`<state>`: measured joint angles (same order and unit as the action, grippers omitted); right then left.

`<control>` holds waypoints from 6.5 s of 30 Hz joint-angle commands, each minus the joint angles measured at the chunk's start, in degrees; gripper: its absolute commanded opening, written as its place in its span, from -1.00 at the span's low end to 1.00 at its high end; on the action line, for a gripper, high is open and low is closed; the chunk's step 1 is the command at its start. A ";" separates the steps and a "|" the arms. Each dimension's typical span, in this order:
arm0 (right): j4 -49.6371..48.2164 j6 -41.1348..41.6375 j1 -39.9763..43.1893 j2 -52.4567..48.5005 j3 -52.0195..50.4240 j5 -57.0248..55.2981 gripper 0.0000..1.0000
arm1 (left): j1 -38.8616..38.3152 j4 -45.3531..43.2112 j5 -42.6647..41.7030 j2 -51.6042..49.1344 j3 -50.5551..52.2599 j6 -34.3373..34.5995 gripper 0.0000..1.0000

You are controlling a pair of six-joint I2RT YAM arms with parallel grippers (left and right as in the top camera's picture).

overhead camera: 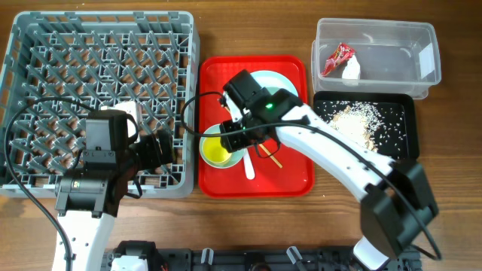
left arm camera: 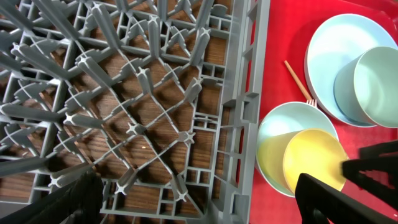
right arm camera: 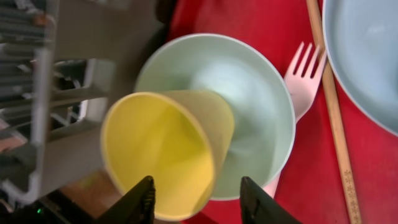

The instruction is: Sort waste into correct bins and load items into the dishwasher rack

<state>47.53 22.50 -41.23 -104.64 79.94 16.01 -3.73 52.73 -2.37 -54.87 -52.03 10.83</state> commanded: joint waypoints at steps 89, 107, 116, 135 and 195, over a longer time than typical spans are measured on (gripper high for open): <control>-0.35 -4.31 25.86 12.04 3.19 60.33 -0.70 | -9.27 -76.11 -72.72 -19.85 -0.90 16.46 0.18; 7.48 -2.03 28.04 14.14 3.32 20.48 -0.52 | 6.10 -27.67 -40.79 -17.07 -0.98 -0.13 0.03; 19.10 -4.79 28.30 19.91 3.32 -0.59 -0.47 | 13.27 0.20 -6.36 -13.49 -10.10 0.07 0.02; 21.35 -5.99 28.28 19.89 3.19 -1.18 -0.32 | 14.45 11.50 -1.33 -17.70 -10.82 0.09 0.00; 26.97 -3.04 41.20 23.87 3.30 -4.61 0.98 | -34.03 0.48 -5.49 -52.70 -20.50 1.60 -0.92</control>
<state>74.32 20.05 -0.21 -81.38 82.87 12.32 -37.56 53.25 -8.16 -108.57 -71.40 12.36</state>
